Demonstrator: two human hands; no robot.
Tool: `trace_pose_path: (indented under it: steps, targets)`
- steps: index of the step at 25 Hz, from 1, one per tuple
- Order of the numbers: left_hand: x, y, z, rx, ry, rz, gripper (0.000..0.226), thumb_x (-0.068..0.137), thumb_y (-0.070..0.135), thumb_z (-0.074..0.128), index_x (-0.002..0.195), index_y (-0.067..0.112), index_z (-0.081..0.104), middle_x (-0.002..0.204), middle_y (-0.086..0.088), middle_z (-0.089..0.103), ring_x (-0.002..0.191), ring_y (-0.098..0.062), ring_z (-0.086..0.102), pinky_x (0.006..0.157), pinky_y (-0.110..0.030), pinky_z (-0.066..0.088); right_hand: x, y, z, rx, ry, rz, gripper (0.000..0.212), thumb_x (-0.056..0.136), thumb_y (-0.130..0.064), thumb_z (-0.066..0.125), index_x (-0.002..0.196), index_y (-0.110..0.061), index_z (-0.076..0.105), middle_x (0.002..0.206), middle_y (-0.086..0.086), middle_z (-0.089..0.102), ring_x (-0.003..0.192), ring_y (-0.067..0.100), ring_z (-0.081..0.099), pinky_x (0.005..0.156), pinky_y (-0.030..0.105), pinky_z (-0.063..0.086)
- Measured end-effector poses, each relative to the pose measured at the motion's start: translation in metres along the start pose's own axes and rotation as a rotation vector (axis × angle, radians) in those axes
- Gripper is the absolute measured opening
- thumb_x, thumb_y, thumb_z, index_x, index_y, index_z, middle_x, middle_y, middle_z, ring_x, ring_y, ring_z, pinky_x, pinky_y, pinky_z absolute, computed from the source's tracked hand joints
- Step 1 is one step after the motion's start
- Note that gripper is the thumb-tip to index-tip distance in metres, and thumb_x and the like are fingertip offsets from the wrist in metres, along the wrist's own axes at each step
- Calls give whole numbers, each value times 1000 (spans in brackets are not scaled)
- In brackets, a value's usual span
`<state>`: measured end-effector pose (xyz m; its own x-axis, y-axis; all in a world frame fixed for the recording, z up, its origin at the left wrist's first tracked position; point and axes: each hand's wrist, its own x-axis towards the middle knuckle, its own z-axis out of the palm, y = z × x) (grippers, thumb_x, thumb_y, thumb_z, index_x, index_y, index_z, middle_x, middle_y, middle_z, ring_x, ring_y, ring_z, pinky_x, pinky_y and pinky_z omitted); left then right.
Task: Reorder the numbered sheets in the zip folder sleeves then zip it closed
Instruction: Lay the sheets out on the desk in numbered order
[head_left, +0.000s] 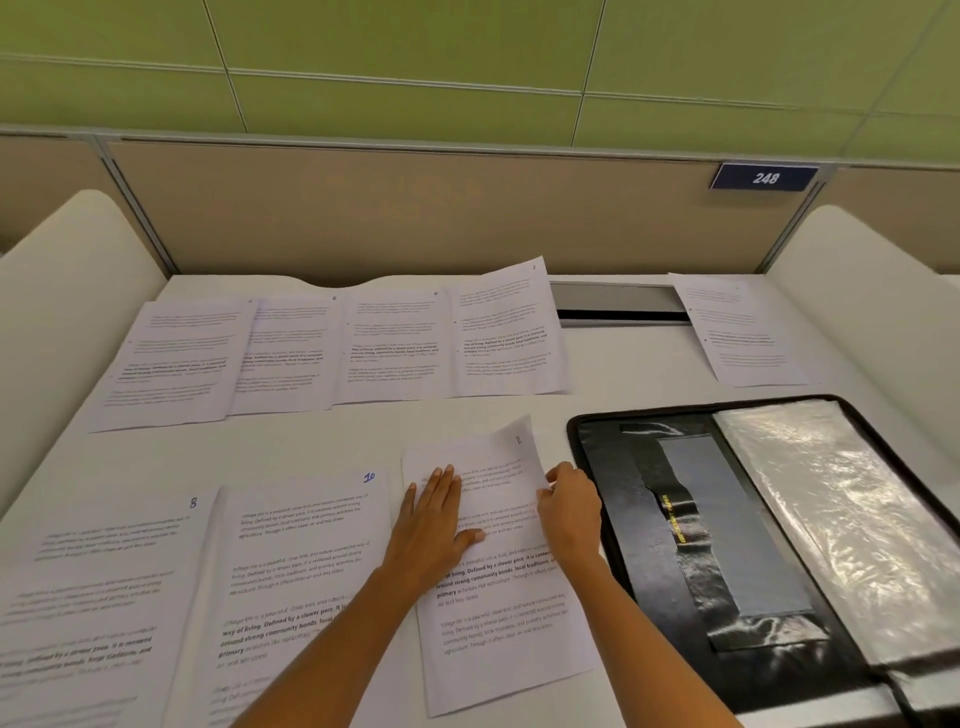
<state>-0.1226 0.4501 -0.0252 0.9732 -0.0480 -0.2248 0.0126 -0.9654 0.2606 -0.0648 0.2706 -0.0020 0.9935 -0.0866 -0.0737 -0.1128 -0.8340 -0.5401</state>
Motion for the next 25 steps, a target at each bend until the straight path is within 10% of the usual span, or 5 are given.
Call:
trace_pose_path:
  steps: [3, 7, 14, 20, 25]
  targets:
    - [0, -3, 1, 16, -7, 22, 89, 92, 68, 27, 154, 11, -4, 162, -3, -8, 149, -16, -10, 118, -37, -8, -4, -1, -6, 8, -16, 3, 10, 97, -17, 54, 90, -10, 56, 89, 3, 62, 74, 16, 60, 65, 30, 55]
    - [5, -4, -3, 9, 17, 54, 132, 50, 90, -23, 154, 11, -2, 162, -3, -6, 149, -17, -8, 114, -34, -10, -6, 3, -16, 1, -13, -22, 13, 99, -26, 53, 97, -14, 55, 84, 0, 62, 72, 16, 62, 62, 28, 53]
    - [12, 0, -13, -89, 26, 6, 121, 64, 91, -6, 154, 10, 1, 162, -4, -5, 149, -17, -5, 119, -37, -3, -6, 16, -35, 347, -15, 17, 6, 95, -22, 59, 91, -17, 60, 81, -4, 66, 71, 13, 65, 59, 24, 51]
    - [28, 14, -33, -306, 89, -122, 100, 89, 61, 48, 153, 8, -8, 162, -10, -6, 149, -26, 3, 120, -42, 11, 17, 33, -58, 638, -58, 90, 4, 93, -18, 61, 95, -19, 65, 86, 3, 73, 82, 24, 70, 76, 42, 59]
    - [63, 22, -51, -744, 156, -334, 92, 85, 47, 67, 151, 5, 20, 145, -15, 45, 131, -31, 46, 105, -41, 40, 59, 44, -87, 846, -30, 214, 5, 91, -14, 64, 96, -12, 65, 88, 9, 74, 76, 23, 69, 74, 40, 58]
